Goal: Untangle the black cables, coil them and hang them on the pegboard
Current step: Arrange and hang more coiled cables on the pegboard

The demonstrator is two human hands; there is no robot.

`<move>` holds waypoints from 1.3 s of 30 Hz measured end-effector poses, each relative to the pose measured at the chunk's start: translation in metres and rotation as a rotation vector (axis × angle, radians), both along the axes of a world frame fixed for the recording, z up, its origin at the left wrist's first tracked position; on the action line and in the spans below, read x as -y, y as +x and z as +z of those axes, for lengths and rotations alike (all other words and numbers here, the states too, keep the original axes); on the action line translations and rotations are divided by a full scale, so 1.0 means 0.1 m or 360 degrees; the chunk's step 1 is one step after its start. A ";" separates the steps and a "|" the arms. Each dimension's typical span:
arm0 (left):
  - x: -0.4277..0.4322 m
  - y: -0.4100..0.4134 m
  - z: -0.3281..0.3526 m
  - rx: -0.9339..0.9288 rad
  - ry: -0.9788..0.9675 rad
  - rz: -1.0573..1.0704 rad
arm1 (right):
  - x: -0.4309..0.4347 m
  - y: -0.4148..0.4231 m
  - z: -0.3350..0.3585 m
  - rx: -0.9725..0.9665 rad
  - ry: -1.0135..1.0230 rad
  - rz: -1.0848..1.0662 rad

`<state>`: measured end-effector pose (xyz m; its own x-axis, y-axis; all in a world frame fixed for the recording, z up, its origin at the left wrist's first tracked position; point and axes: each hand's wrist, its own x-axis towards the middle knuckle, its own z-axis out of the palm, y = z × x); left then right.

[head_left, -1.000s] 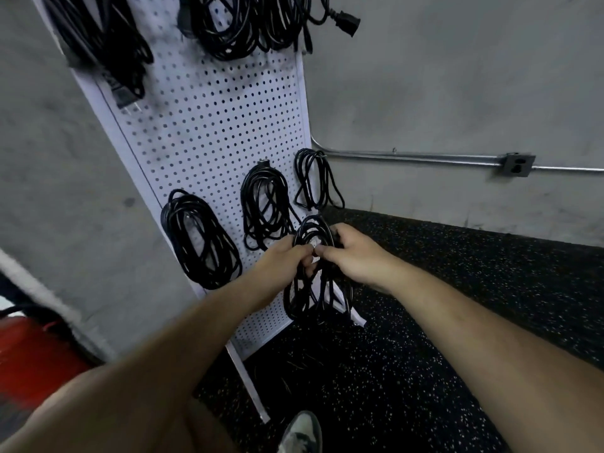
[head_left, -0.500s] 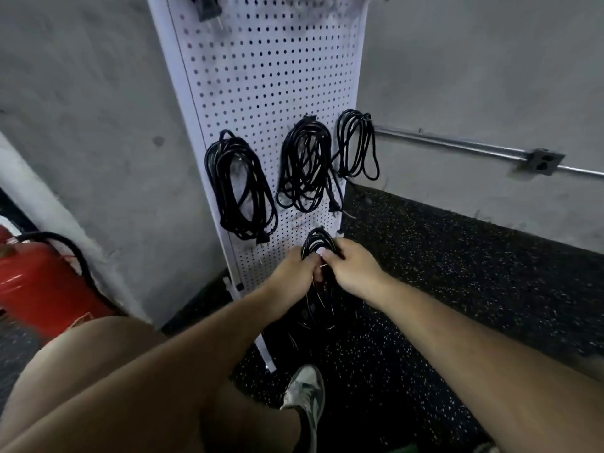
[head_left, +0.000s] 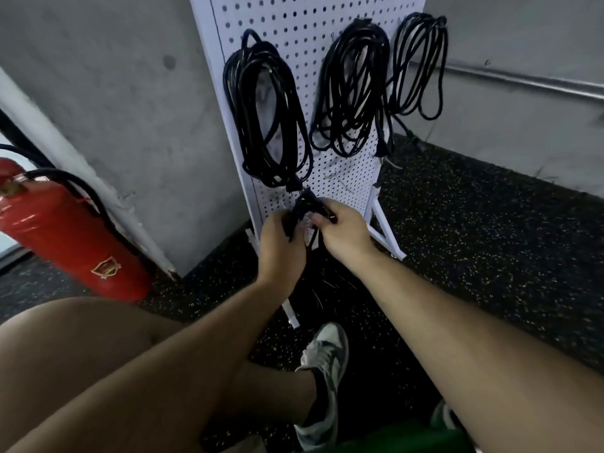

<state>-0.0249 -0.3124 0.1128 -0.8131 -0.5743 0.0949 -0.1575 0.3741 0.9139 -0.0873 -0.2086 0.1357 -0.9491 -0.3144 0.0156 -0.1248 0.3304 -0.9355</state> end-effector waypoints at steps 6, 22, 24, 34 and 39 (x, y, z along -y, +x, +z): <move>0.14 -0.04 -0.09 -0.0057 -0.0105 0.0058 | 0.19 -0.12 -0.18 -0.0021 -0.0069 0.0070; 0.43 -0.49 -0.57 0.0144 -0.0209 0.0234 | 0.58 -0.49 -0.66 0.0021 0.0026 0.0062; 0.47 -0.52 -0.65 0.0132 -0.0208 0.0254 | 0.62 -0.51 -0.71 -0.0011 0.0061 0.0084; 0.56 -0.44 -0.79 0.0069 -0.0261 0.0098 | 0.57 -0.50 -0.89 -0.0265 0.0295 0.0145; 0.60 -0.43 -0.80 0.0076 -0.0346 0.0044 | 0.43 -0.50 -0.81 -0.0159 0.0300 0.0177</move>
<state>-0.0678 -0.3722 0.0332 -0.8041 -0.5664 0.1808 -0.2114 0.5566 0.8035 -0.1376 -0.2517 0.0547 -0.9052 -0.4232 0.0389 -0.2592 0.4772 -0.8397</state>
